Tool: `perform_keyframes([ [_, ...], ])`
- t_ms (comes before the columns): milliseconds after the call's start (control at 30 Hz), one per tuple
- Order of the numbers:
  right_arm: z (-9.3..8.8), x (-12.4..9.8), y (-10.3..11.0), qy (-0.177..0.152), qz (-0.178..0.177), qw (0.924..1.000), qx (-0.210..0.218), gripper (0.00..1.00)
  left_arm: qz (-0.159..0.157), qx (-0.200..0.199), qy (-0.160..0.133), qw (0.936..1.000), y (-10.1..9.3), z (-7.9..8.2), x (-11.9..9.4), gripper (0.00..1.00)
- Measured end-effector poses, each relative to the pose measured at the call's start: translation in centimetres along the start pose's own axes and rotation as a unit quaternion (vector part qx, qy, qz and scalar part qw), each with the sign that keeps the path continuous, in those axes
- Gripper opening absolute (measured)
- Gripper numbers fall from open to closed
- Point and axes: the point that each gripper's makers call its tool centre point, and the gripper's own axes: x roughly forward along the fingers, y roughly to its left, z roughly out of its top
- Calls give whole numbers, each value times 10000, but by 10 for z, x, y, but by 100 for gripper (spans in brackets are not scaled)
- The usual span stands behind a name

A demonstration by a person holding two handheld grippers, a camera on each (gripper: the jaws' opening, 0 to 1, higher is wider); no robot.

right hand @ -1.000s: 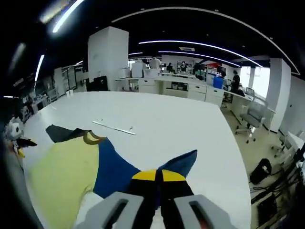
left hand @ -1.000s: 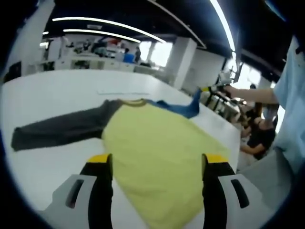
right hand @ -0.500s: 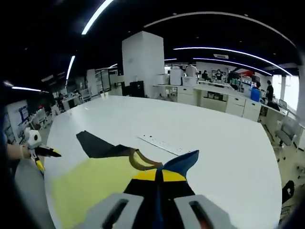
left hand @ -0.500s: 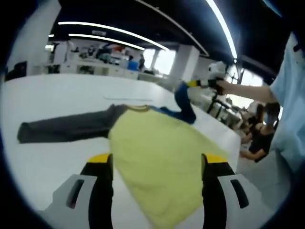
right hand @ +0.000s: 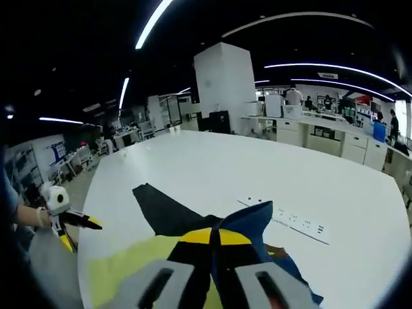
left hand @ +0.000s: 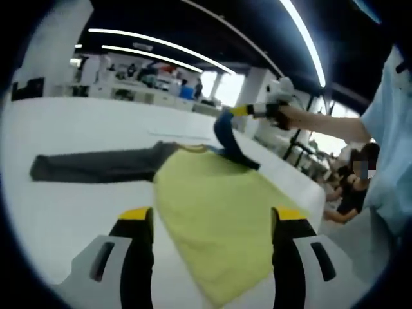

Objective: Fold the garment on the visible template until the final outline fits inside the template.

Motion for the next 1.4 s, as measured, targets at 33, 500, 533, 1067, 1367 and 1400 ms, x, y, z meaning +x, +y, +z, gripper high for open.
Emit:
perform_keyframes([
  [33, 0, 6, 2, 21, 37, 10000, 37, 0, 5, -3, -5, 10000, -1, 0, 0, 71],
  [500, -66, 89, 22, 861, 17, 9962, -112, 0, 58, -120, 28, 9999, -2, -4, -1, 70],
  [533, -71, 90, 26, 909, 54, 9958, -100, 0, 67, -141, 48, 9999, -1, -6, -1, 69],
  [1067, -80, 100, 59, 1016, 376, 9941, -87, 0, 92, -277, 75, 9995, -1, -16, 0, 69],
  [1367, -88, 108, 74, 1130, 431, 9924, -203, 0, 73, -313, 70, 9995, -3, -18, 2, 69],
  [1400, -90, 111, 75, 1136, 478, 9921, -240, 0, 67, -338, 62, 9994, -3, -18, 3, 69],
])
